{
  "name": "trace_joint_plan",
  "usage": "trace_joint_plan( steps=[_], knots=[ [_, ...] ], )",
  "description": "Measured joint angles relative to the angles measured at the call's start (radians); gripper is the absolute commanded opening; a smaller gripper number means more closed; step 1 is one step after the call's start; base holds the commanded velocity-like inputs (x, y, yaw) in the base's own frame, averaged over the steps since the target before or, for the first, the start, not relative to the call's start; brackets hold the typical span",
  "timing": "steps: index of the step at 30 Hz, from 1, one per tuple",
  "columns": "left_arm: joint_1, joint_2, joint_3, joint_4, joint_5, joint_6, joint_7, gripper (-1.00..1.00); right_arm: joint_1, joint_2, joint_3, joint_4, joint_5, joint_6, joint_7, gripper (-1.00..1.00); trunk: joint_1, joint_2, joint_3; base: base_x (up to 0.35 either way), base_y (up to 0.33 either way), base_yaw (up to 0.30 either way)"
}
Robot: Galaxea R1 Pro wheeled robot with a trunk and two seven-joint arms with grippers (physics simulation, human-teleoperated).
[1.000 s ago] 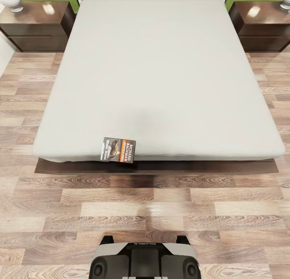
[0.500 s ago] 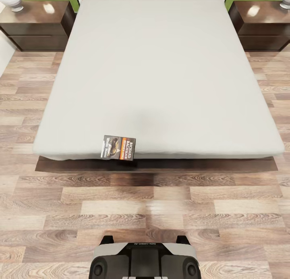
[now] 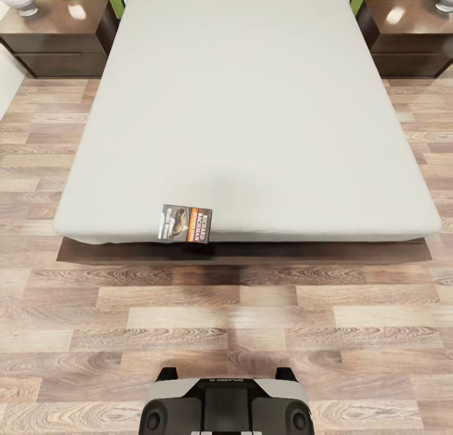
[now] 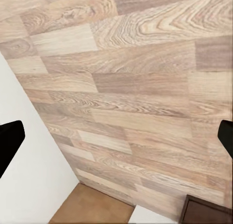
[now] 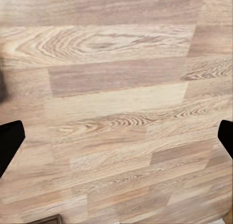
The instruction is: In the bedroom, move the book from the bed onto either nightstand, and place the two sandals side by side next to the bed.
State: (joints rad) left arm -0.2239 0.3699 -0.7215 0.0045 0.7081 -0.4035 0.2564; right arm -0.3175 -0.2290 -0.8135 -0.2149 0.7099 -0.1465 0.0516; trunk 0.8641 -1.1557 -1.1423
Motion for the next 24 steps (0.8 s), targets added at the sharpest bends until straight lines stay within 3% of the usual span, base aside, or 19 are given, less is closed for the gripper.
trace_joint_plan(
  steps=[4, 9, 24],
  knots=[
    [0.000, -0.001, -0.002, 0.000, 0.039, -0.002, -0.026, 1.00, -0.042, 0.006, 0.000, 0.001, -0.024, 0.000, 0.015, 1.00, 0.000, 0.000, 0.000, -0.085, 0.000, 0.000],
    [0.000, -0.001, -0.003, 0.000, 0.055, -0.002, -0.037, 1.00, -0.075, 0.017, 0.000, 0.000, -0.043, 0.000, 0.023, 1.00, 0.000, 0.000, 0.000, -0.084, 0.000, 0.000],
    [0.000, -0.018, -0.005, -0.001, 0.062, -0.003, -0.046, 1.00, -0.146, 0.041, 0.001, -0.001, -0.057, 0.000, 0.087, 1.00, 0.000, 0.000, 0.000, -0.083, 0.000, 0.000]
  ],
)
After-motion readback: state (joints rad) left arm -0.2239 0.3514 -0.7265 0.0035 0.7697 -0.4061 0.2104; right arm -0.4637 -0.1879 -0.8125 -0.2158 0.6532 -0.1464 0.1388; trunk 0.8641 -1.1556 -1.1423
